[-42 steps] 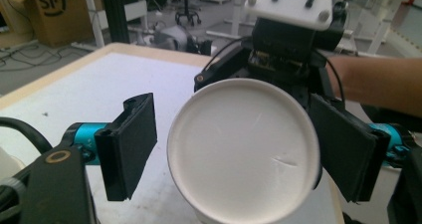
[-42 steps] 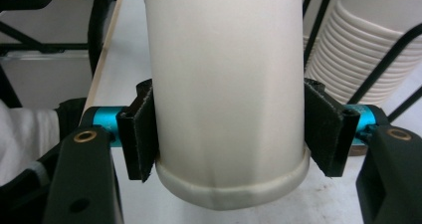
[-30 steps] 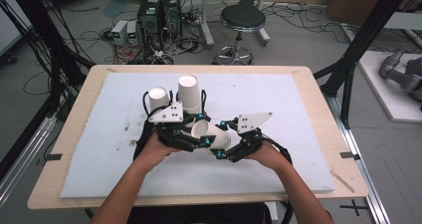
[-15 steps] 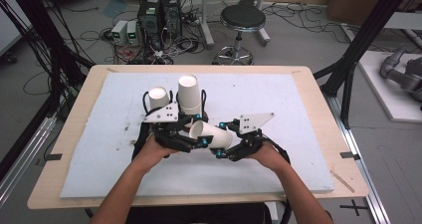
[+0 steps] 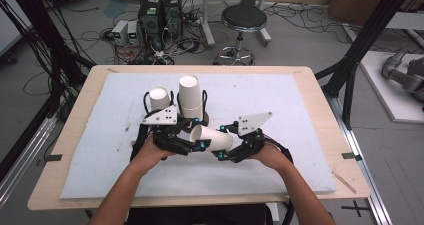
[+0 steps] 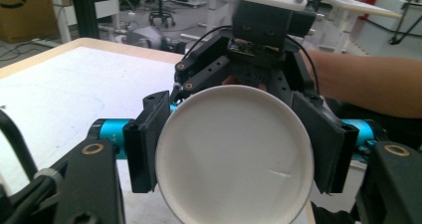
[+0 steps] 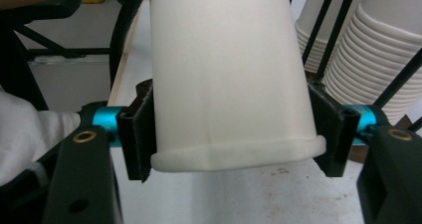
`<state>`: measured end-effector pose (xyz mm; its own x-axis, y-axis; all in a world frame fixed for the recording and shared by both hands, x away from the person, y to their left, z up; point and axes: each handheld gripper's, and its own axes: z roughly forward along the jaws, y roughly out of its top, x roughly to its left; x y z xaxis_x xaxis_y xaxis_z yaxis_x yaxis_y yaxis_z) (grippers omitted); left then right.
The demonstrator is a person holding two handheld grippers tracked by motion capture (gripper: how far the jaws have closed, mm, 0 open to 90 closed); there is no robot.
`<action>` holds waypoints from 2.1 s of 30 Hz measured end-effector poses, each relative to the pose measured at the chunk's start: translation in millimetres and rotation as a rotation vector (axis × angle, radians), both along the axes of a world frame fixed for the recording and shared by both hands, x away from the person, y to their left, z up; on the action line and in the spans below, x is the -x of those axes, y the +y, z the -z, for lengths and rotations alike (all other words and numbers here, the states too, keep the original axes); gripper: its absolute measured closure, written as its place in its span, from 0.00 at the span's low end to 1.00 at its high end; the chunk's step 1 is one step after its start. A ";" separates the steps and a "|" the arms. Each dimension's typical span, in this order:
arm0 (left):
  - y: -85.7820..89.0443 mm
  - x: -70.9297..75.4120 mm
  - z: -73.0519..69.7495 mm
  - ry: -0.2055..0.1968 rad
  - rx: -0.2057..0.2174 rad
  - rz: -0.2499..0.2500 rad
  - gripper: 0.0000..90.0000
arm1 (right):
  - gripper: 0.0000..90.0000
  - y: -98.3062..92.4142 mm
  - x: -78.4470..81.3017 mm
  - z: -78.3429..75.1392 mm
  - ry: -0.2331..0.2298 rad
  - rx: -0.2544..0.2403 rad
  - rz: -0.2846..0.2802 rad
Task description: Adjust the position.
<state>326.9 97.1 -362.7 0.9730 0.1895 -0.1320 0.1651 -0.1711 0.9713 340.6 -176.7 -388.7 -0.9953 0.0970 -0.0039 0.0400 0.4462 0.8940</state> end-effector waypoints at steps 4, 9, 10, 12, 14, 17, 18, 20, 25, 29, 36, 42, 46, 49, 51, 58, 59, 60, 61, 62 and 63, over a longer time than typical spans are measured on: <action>3.3 0.8 -1.9 -0.022 0.030 -0.006 0.40 | 0.24 0.5 1.2 -1.6 0.021 -0.065 0.023; 7.6 1.4 -4.6 -0.038 0.103 -0.010 0.40 | 0.20 -4.1 0.3 -3.8 0.059 -0.171 0.052; 7.9 1.4 -4.8 -0.037 0.105 -0.011 0.40 | 0.20 -4.8 -0.1 -3.3 0.064 -0.182 0.048; 8.4 1.2 -4.4 -0.032 0.109 -0.009 0.40 | 0.25 -5.4 -0.3 -3.6 0.057 -0.182 0.032; 9.3 1.4 -3.4 -0.025 0.108 -0.005 0.40 | 0.30 -7.0 -0.3 -4.7 0.037 -0.176 0.019; 8.7 1.8 -0.2 -0.016 0.078 -0.008 0.40 | 0.32 -7.8 -0.2 -4.4 0.021 -0.148 0.010; 8.5 1.8 0.5 -0.013 0.072 -0.008 0.40 | 0.33 -7.9 -0.6 -4.1 0.016 -0.137 0.011; 8.7 1.8 2.1 -0.005 0.061 -0.021 0.39 | 0.35 -8.2 -0.3 -4.7 -0.003 -0.114 0.004; 9.8 2.3 0.0 -0.014 0.020 -0.053 0.27 | 0.38 -9.6 2.5 -9.2 -0.039 -0.066 -0.005; 8.9 0.7 1.3 -0.007 -0.001 -0.044 0.27 | 0.39 -10.2 1.4 -8.4 -0.040 -0.054 -0.010; 6.2 0.4 4.2 -0.006 -0.011 0.038 0.39 | 0.39 -9.8 1.4 -7.6 -0.031 -0.036 -0.037; 9.2 1.3 4.5 -0.015 0.067 0.029 0.41 | 0.19 -9.4 1.0 -7.3 0.063 -0.135 0.022; 10.0 1.3 3.9 -0.022 0.103 0.026 0.41 | 0.22 -9.7 -0.1 -5.3 0.077 -0.173 0.015; 11.1 1.0 4.5 -0.015 0.113 0.030 0.41 | 0.29 -10.5 -0.2 -6.6 0.045 -0.187 -0.006; 10.3 1.5 5.4 -0.005 0.107 0.027 0.41 | 0.31 -11.8 -1.2 -6.9 0.040 -0.186 -0.018; 8.9 5.8 2.7 -0.027 0.027 -0.044 0.27 | 0.35 -14.5 0.1 -9.5 -0.004 -0.158 -0.011; 10.2 6.1 2.1 -0.039 0.012 -0.049 0.27 | 0.36 -14.7 0.0 -9.7 -0.006 -0.152 -0.009; 11.1 6.5 1.9 -0.041 0.003 -0.060 0.27 | 0.36 -15.0 -0.1 -9.9 -0.010 -0.144 -0.009; 12.3 6.4 2.3 -0.041 -0.006 -0.059 0.27 | 0.36 -14.9 0.2 -10.2 -0.009 -0.139 -0.008; 13.0 6.1 3.3 -0.037 -0.010 -0.052 0.27 | 0.36 -14.8 0.5 -10.6 -0.008 -0.129 -0.010; 12.5 6.5 5.2 -0.025 -0.013 -0.043 0.28 | 0.36 -14.3 0.5 -11.0 -0.009 -0.127 -0.015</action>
<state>320.4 109.5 -367.9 0.9669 0.2328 -0.1048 0.1481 -0.1772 0.9730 340.0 -191.0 -377.7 -0.9966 0.0826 -0.0020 0.0255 0.3303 0.9435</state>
